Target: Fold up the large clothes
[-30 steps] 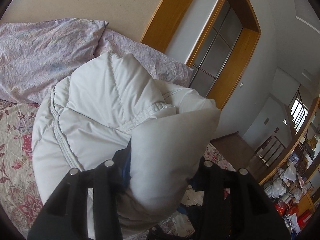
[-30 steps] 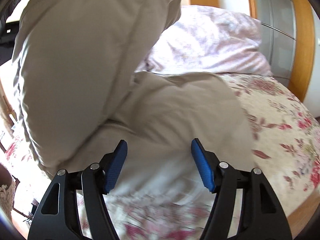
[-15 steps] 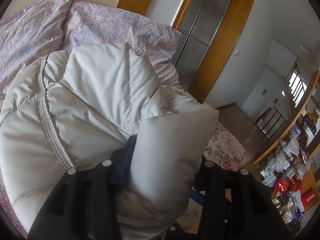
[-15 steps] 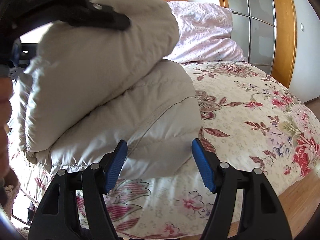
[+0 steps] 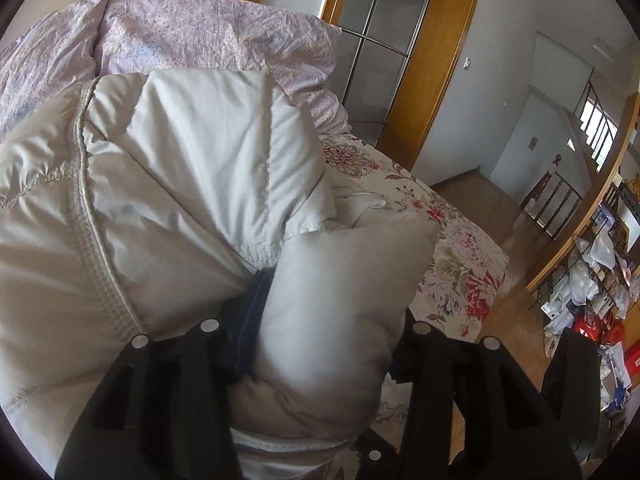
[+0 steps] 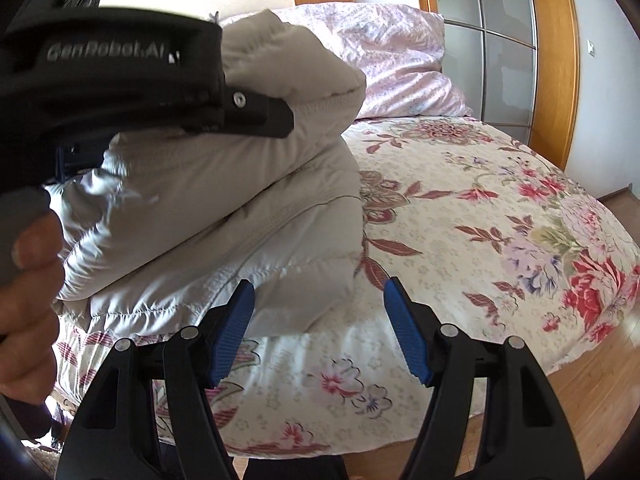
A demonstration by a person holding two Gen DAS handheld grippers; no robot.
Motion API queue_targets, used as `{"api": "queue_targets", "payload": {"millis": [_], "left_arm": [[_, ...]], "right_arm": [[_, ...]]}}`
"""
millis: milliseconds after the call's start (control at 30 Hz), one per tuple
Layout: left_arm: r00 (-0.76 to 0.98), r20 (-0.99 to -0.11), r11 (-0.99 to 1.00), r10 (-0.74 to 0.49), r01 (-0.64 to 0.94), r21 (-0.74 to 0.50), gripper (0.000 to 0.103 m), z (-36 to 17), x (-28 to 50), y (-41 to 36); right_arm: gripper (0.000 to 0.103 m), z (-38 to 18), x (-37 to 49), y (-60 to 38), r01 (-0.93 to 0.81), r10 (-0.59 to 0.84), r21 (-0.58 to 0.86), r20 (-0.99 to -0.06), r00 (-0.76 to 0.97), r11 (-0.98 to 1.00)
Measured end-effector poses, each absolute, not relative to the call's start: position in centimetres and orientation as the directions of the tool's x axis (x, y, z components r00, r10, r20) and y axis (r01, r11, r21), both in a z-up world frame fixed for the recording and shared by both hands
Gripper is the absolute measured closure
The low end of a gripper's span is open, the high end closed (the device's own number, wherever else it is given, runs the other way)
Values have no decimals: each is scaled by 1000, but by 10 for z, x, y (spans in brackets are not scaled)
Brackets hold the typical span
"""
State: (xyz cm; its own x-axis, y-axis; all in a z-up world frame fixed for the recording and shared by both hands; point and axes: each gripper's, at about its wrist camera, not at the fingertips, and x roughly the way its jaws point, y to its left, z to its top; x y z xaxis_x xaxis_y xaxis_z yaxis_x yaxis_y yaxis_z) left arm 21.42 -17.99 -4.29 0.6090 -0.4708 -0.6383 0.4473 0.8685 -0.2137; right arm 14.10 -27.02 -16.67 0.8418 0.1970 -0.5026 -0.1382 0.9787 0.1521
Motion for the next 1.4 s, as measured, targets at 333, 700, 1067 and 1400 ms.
{"api": "queue_targets", "payload": {"millis": [333,700,1067,1400], "left_arm": [[620,-654,881,-433,446,-161,48,-52,212,-194],[633,-667,887,-393,453,-92,42,-63,206,-211],[653,-636,873,-412,483,-69,23,-43,178,-218],[759,-540,900,-365,435,3,16,8,131,-189]], "right_arm": [[34,-171,137,-279,-105,170,154,-513,841,983],[34,-175,131,-295,-45,120,153,-521,845,987],[34,-176,118,-309,7,74,150,-525,848,989],[34,-163,104,-304,-10,75,134,-491,868,991]]}}
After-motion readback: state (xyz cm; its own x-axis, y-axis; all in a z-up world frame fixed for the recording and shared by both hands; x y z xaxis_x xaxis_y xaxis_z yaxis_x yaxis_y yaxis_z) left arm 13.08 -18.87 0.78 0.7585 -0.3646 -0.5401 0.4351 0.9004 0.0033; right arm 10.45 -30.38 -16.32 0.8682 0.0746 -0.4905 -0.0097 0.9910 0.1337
